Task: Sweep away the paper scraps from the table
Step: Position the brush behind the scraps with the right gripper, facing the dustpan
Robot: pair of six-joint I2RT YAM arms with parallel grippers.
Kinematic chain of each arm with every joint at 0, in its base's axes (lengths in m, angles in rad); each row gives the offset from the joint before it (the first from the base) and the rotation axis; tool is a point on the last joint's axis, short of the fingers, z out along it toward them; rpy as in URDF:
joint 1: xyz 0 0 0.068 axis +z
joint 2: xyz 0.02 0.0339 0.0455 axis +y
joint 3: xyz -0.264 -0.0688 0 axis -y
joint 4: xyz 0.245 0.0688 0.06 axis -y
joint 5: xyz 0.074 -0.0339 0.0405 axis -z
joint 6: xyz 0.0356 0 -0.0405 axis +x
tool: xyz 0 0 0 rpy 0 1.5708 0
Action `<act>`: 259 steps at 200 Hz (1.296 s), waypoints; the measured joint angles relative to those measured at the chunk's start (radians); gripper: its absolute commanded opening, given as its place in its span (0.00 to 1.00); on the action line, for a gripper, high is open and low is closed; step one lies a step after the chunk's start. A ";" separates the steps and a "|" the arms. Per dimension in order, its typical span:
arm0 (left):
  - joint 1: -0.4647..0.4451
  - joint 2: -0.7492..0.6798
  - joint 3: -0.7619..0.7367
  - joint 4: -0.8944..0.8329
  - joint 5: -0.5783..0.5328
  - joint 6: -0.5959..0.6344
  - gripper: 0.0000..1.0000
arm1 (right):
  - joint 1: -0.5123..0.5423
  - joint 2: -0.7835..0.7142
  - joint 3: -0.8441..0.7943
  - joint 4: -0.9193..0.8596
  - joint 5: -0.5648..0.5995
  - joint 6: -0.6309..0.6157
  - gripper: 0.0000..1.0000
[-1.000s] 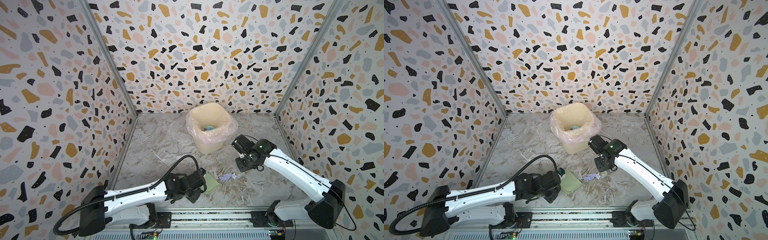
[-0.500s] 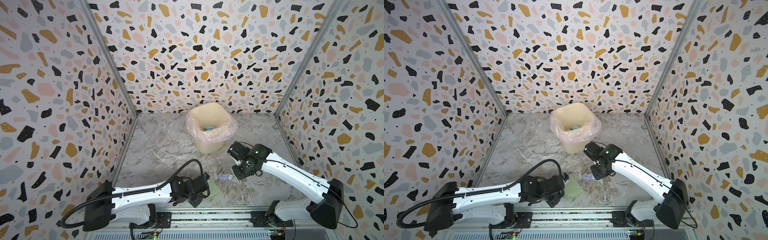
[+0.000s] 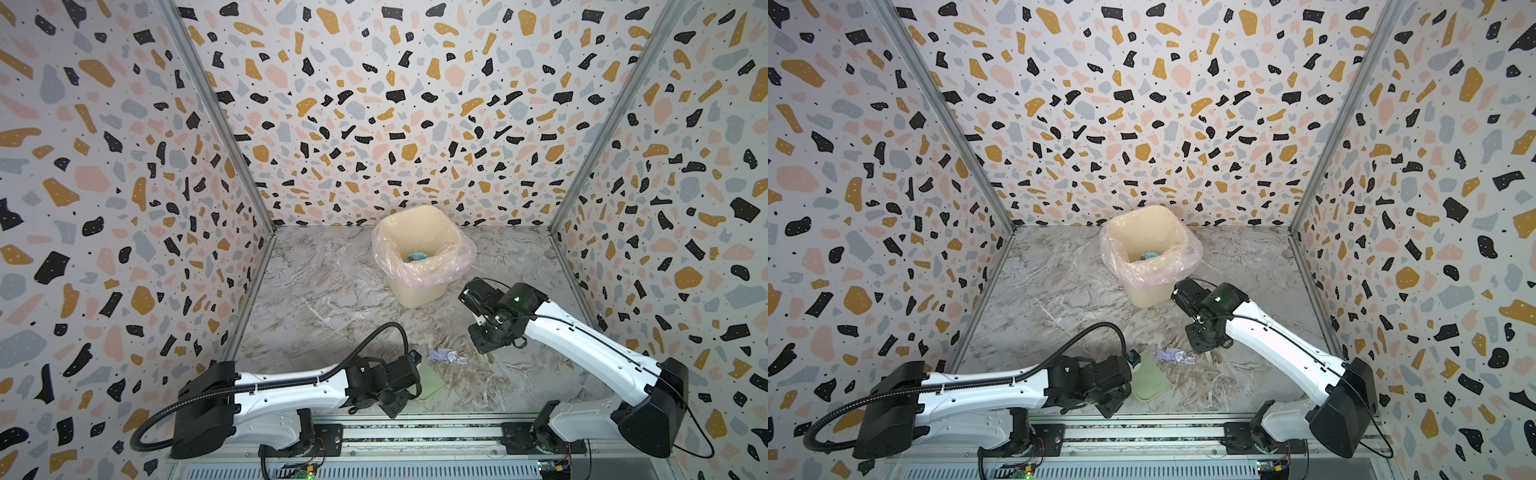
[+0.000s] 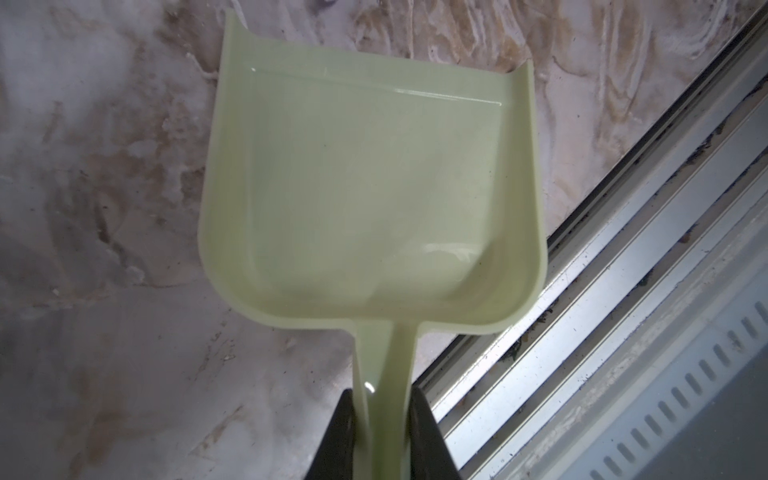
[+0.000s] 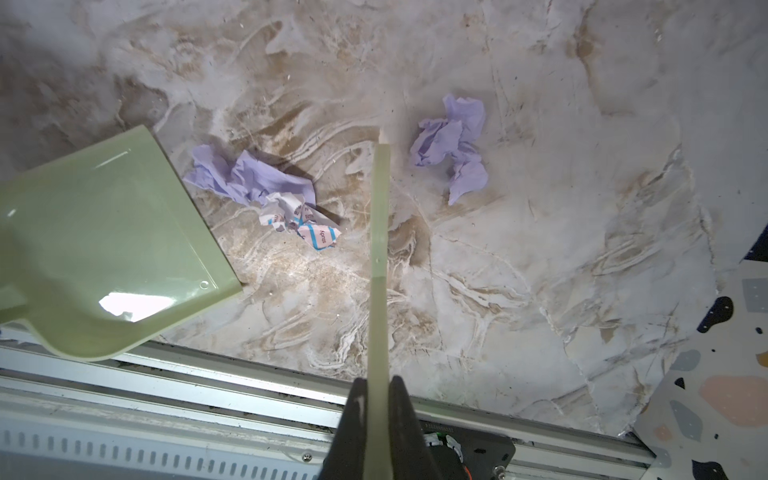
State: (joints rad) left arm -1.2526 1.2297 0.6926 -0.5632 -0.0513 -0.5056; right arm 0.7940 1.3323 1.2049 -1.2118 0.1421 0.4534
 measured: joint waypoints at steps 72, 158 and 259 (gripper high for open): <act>0.000 0.006 -0.017 0.036 -0.015 -0.012 0.00 | 0.076 0.029 -0.024 0.036 -0.052 -0.013 0.00; 0.000 0.023 -0.030 0.071 -0.016 -0.030 0.00 | 0.209 0.090 0.087 0.032 -0.119 0.013 0.00; 0.000 0.023 -0.034 0.072 -0.018 -0.042 0.00 | 0.188 0.103 0.073 0.011 -0.073 -0.016 0.00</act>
State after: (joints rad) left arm -1.2526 1.2526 0.6586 -0.4915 -0.0696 -0.5476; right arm 0.9817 1.4349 1.2778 -1.2007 0.0692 0.4374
